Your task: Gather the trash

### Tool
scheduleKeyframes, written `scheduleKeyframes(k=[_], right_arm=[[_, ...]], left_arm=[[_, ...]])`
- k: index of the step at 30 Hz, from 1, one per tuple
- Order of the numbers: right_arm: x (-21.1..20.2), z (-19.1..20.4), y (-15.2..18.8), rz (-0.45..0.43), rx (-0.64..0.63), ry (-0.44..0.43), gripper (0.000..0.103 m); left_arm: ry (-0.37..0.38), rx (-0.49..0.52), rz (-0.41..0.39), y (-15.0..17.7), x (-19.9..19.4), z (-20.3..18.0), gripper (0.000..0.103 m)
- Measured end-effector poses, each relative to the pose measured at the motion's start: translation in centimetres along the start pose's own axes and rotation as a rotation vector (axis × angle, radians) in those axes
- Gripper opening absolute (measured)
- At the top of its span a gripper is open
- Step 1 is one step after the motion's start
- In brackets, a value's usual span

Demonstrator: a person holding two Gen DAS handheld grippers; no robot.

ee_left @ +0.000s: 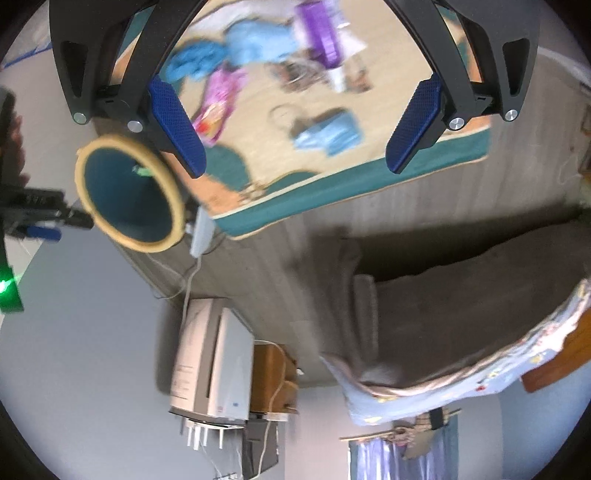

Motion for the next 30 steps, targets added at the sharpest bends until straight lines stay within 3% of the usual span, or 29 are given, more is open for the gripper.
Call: scheduleKeyframes(k=[6, 11, 17, 30], right_arm=[[-2.4, 3.8, 0.4, -0.04, -0.021, -0.028, 0.097], [-2.9, 7.3, 1.9, -0.038, -0.059, 0.001, 0.097], [-2.3, 10.0, 4.1, 0.023, 0.005, -0.097, 0.097], [2.0, 12.0, 6.7, 0.141, -0.003, -0.137, 0.097]], left_arm=[[-0.057, 0.007, -0.001, 2.8, -3.1, 3.5, 0.097], [-0.096, -0.012, 0.016, 5.9, -3.9, 6.0, 0.097], [-0.097, -0.063, 0.035, 7.3, -3.7, 7.7, 0.097], [-0.079, -0.083, 0.057, 8.8, -2.6, 9.0, 0.097]])
Point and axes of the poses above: each gripper's, at about its wrist camera, not at the fingertips, and x roughly the way its jaws point, z to its left, y to its underside, the point moved 7 cm from there along x, roughly the way its jaws point, and after that the axes turned 8 degrees about x, right-handed, at the moved point
